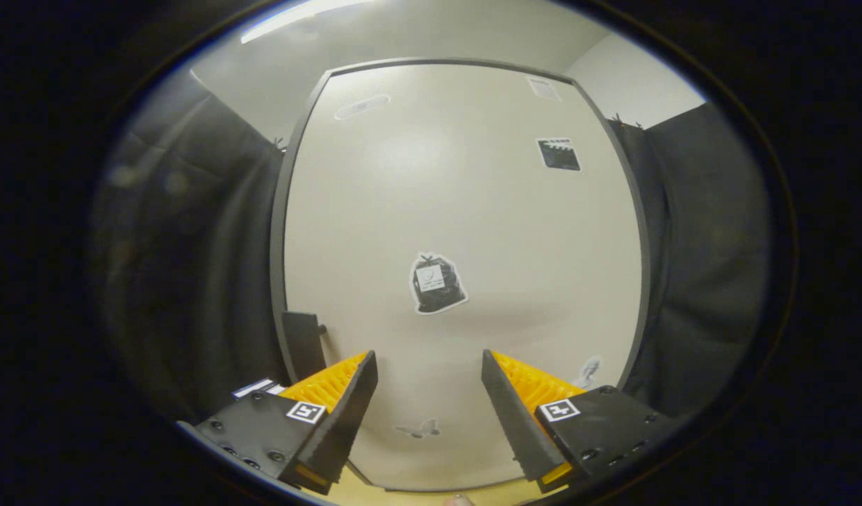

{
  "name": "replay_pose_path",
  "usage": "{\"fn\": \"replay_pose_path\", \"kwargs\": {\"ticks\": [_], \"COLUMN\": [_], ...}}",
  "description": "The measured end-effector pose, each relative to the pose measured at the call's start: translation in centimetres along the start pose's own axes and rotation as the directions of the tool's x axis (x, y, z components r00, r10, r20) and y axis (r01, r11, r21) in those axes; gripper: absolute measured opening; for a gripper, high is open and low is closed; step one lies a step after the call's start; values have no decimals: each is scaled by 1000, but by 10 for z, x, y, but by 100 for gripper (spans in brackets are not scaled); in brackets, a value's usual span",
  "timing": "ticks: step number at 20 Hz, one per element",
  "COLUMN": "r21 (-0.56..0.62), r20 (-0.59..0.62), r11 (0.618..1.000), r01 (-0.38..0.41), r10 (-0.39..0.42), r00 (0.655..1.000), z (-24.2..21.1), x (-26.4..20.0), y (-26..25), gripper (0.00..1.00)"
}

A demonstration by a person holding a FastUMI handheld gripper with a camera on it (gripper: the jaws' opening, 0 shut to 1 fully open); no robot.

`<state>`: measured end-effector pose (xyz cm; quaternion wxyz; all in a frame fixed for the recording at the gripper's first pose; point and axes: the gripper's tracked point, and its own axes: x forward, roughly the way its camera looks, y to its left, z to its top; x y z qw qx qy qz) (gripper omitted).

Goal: Open the shoe cabinet door, grab the shoes and put them into the shoe cabinet, then close the shoe cabinet door.

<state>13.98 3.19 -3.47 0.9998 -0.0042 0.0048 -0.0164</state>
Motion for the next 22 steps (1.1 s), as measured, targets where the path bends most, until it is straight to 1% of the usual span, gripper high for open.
{"fn": "replay_pose_path", "kwargs": {"ticks": [6,10,15,22], "r21": [13,-13,-49,-24], "r20": [6,2,15,18], "r11": [1000,1000,999,1000], "r01": [3,2,6,-6], "r10": [-3,-2,-5,7], "r00": [1000,1000,1000,1000], "z": [15,14,20,27], "x": [-63,-92,-114,-128], "y": [-8,-16,-26,-30], "gripper": [94,94,94,95]}}
